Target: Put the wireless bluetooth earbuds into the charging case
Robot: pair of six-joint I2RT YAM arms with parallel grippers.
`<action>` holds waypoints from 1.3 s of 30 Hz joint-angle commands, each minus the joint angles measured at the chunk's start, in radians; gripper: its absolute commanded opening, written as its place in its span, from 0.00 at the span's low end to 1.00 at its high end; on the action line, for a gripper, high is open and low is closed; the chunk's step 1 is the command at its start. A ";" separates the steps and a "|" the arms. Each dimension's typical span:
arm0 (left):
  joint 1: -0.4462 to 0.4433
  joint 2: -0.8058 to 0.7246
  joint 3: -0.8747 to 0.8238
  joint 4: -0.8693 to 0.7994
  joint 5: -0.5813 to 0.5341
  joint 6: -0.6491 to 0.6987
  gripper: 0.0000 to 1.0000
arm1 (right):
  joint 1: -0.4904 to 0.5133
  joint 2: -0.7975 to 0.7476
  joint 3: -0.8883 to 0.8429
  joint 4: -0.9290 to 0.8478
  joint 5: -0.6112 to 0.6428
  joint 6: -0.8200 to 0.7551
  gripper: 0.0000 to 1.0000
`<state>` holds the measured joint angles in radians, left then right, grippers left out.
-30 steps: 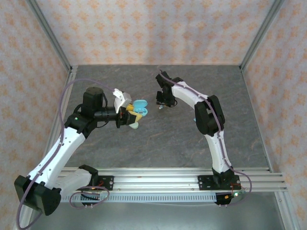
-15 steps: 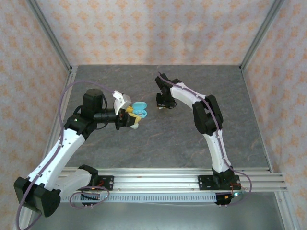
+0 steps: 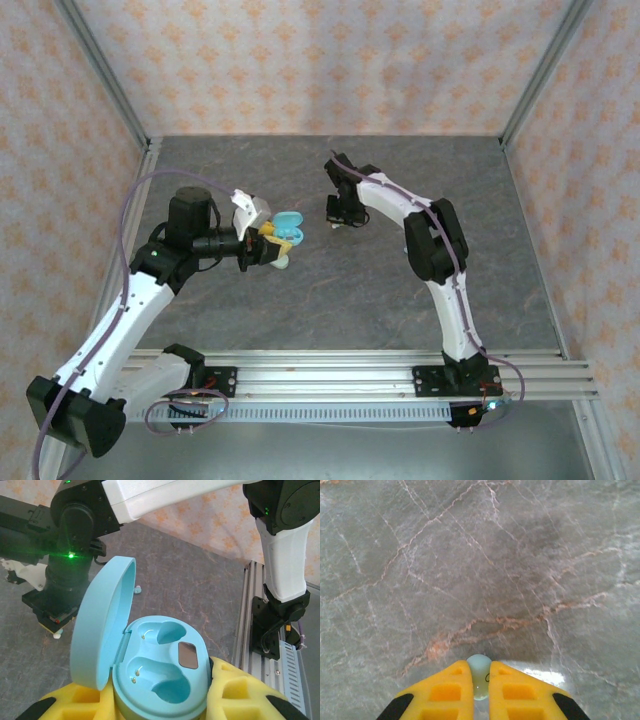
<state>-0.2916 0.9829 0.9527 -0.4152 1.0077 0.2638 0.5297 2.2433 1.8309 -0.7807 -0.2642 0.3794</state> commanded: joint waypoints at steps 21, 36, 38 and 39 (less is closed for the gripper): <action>-0.113 0.030 -0.071 0.383 -0.081 -0.064 0.26 | 0.120 -0.776 -0.213 -0.260 0.136 0.042 0.10; -0.150 0.082 -0.027 0.403 -0.115 -0.047 0.26 | 0.332 -0.947 -0.225 -0.112 0.117 0.077 0.10; -0.152 0.083 -0.025 0.397 -0.115 -0.044 0.26 | 0.357 -0.918 -0.188 -0.123 0.125 0.064 0.10; -0.152 0.084 -0.022 0.391 -0.115 -0.040 0.26 | 0.367 -0.901 -0.170 -0.131 0.129 0.058 0.10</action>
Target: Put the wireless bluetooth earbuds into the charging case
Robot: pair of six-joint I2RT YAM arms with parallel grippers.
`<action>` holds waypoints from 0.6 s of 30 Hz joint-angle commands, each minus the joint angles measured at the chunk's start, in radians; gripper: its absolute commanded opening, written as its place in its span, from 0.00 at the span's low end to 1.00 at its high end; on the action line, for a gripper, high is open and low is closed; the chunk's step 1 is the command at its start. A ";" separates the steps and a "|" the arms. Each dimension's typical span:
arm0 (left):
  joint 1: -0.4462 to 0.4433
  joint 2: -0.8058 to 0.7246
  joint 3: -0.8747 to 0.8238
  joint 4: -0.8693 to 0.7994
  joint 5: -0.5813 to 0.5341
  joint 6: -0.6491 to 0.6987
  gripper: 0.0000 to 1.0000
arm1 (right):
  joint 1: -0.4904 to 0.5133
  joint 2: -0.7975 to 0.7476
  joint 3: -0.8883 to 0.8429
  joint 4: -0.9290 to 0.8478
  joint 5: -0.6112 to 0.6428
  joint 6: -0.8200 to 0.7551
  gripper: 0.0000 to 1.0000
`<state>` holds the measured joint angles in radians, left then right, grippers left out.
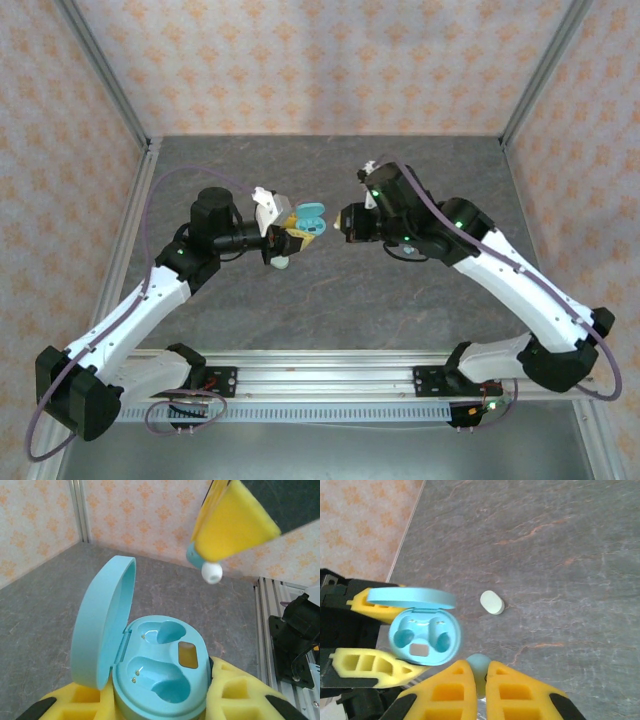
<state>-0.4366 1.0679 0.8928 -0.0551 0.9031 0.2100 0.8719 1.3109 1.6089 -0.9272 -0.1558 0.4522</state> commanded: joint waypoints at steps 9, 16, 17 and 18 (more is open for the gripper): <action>-0.011 0.014 0.056 0.009 -0.012 0.034 0.26 | 0.072 0.135 0.157 -0.007 0.022 -0.059 0.10; -0.012 0.025 0.063 0.002 -0.010 0.043 0.26 | 0.073 0.169 0.177 -0.021 0.017 -0.066 0.10; -0.011 0.025 0.063 0.001 -0.010 0.045 0.26 | 0.073 0.172 0.178 -0.021 0.015 -0.067 0.11; -0.011 0.026 0.064 -0.004 -0.010 0.048 0.26 | 0.073 0.174 0.177 -0.022 0.014 -0.069 0.11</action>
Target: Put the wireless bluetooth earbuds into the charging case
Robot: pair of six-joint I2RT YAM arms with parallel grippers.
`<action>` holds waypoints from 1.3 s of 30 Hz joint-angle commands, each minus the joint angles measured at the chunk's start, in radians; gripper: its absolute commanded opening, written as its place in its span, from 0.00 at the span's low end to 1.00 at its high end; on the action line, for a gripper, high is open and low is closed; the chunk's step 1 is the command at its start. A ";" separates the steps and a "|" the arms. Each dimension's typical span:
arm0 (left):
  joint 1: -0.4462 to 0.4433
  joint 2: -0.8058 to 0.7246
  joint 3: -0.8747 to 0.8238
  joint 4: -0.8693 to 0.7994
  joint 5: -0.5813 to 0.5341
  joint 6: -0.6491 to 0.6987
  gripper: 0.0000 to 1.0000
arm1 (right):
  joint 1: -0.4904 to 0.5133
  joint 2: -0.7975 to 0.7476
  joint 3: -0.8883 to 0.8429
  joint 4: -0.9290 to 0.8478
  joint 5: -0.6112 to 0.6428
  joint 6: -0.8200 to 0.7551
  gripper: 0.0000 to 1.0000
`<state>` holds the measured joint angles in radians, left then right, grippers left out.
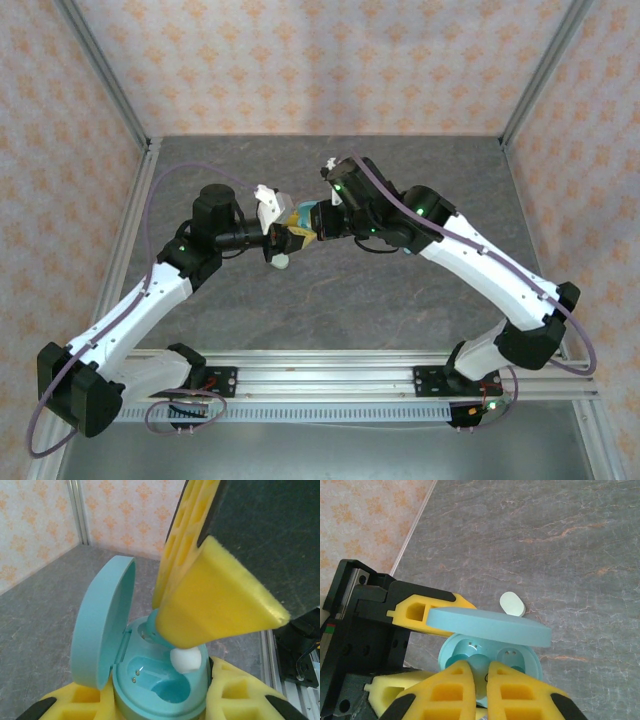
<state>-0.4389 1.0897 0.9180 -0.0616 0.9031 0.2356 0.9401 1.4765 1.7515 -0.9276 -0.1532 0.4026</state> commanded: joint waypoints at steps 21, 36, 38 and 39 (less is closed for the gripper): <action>-0.009 0.023 0.063 -0.037 -0.016 0.054 0.27 | 0.017 0.054 0.057 -0.054 -0.016 -0.030 0.19; -0.009 0.030 0.071 -0.061 -0.020 0.068 0.27 | 0.016 0.046 0.078 -0.038 -0.015 -0.021 0.36; -0.009 0.030 0.072 -0.060 -0.020 0.068 0.27 | 0.016 0.047 0.077 -0.038 -0.014 -0.019 0.36; -0.009 0.029 0.074 -0.061 -0.020 0.067 0.27 | 0.017 0.047 0.077 -0.037 -0.013 -0.019 0.36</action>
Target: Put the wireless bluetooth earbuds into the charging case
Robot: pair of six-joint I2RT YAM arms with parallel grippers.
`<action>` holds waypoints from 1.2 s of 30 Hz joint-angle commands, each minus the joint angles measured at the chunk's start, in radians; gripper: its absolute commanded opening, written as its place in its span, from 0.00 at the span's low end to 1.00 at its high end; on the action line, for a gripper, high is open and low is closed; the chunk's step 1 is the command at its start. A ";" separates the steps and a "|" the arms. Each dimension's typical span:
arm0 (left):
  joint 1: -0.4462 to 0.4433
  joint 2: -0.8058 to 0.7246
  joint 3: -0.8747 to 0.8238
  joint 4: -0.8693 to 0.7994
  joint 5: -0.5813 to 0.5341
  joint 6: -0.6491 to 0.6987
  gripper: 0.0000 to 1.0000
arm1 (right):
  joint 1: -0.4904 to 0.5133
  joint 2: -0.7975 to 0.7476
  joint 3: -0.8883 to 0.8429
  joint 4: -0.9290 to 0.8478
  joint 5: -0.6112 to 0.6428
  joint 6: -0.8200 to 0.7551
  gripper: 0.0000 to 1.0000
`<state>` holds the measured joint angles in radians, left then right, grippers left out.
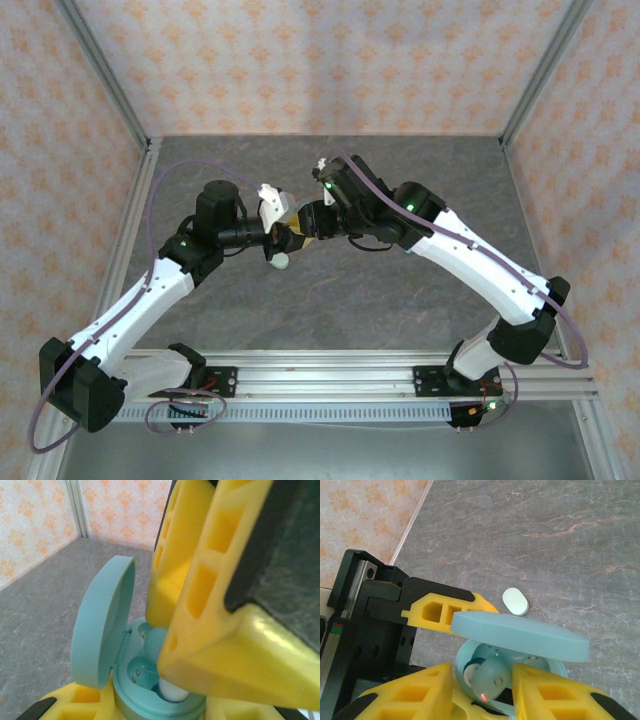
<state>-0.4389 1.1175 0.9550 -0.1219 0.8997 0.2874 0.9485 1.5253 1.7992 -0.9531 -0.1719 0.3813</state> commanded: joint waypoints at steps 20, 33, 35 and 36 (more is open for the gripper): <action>-0.009 -0.004 0.010 0.004 -0.040 0.005 0.27 | -0.093 -0.128 0.025 -0.057 0.063 0.035 0.39; -0.009 0.022 0.004 0.011 -0.048 -0.016 0.27 | -0.557 -0.132 -0.351 -0.116 -0.071 -0.068 0.42; -0.009 0.025 0.004 0.007 -0.051 -0.015 0.27 | -0.610 -0.107 -0.413 -0.093 -0.093 -0.070 0.41; -0.008 0.027 0.004 0.006 -0.053 -0.015 0.27 | -0.630 -0.097 -0.447 -0.073 -0.100 -0.070 0.40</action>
<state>-0.4389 1.1439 0.9550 -0.1226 0.8619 0.2852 0.3565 1.4178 1.4006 -1.0321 -0.2256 0.3450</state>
